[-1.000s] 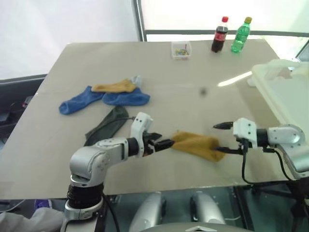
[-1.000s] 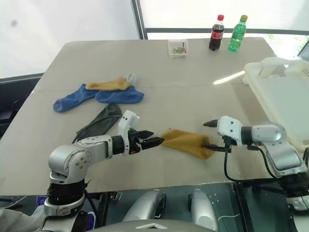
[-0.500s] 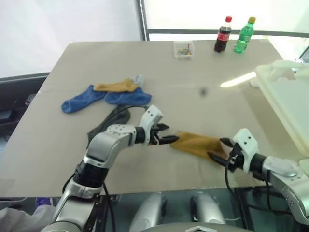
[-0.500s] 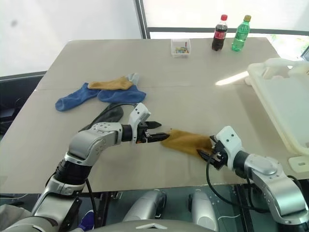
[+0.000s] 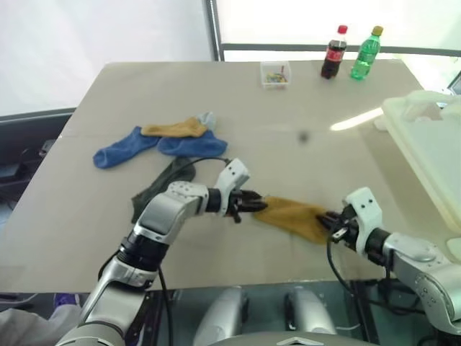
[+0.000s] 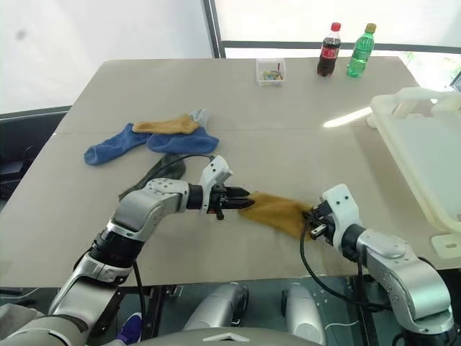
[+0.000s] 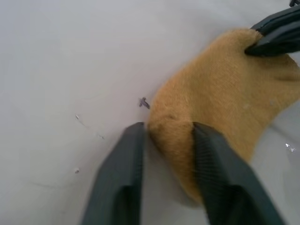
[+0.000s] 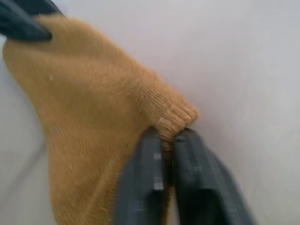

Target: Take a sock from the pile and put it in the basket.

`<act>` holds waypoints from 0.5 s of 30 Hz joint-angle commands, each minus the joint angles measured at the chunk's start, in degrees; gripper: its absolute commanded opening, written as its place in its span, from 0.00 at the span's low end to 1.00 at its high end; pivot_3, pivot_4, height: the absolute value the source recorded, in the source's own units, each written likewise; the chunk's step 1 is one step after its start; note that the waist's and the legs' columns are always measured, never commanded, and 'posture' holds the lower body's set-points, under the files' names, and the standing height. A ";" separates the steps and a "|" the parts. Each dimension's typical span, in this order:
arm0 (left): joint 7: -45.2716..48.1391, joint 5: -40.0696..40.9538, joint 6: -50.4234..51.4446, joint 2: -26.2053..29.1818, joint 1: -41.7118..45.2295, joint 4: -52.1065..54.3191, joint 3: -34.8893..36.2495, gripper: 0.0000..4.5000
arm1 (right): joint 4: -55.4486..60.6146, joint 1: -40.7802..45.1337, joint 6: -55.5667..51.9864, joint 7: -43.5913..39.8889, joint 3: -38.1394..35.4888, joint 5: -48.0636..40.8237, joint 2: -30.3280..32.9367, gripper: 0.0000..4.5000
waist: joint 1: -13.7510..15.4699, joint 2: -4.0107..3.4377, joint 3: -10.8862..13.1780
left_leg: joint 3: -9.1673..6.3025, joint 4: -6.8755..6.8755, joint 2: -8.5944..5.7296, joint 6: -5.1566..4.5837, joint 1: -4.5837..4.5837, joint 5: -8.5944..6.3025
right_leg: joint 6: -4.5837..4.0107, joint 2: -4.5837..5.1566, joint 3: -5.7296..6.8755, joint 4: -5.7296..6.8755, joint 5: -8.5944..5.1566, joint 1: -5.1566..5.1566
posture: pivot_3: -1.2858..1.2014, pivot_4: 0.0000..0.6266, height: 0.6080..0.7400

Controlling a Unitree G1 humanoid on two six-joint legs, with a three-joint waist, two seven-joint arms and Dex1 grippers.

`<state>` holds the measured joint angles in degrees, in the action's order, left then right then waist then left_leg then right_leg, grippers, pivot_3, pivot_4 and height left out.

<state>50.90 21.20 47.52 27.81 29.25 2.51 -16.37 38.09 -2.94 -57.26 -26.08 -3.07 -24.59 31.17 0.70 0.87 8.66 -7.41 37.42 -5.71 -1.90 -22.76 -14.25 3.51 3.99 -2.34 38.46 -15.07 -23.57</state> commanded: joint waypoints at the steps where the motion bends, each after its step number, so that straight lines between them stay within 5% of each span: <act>1: -1.91 0.64 4.23 -0.35 -1.80 2.79 -0.06 0.02 | -2.09 1.63 5.71 -4.33 3.17 2.55 4.96 0.00 | -0.08 0.00 0.00 | 0.02 0.00 0.00 0.00 0.00 0.00 | 0.00 0.00 0.00 0.00 0.00 0.00 | 0.52 0.24 1.00; 9: -13.86 7.45 20.58 -5.71 -7.38 15.90 9.94 0.02 | -18.41 12.28 22.16 -13.55 11.74 11.11 11.32 0.00 | -0.83 0.05 -0.02 | 0.09 0.02 0.03 0.00 0.09 0.00 | 0.02 -0.03 0.01 0.07 0.00 0.02 | 0.52 0.24 1.00; 15: -18.09 7.96 21.65 -6.93 -8.33 18.12 11.44 0.02 | -22.47 14.40 28.60 -19.12 13.84 14.22 14.28 0.00 | -0.82 0.05 -0.01 | 0.08 0.05 0.03 0.01 0.08 0.01 | 0.01 -0.03 0.01 0.09 0.00 0.03 | 0.52 0.24 1.00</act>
<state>33.60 28.71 69.46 20.59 20.76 18.77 -6.20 16.58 11.66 -30.69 -43.83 10.34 -12.34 44.30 -0.11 0.92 8.65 -7.33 37.48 -5.68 -1.89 -22.68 -14.25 3.53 3.96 -2.33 38.54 -15.07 -23.54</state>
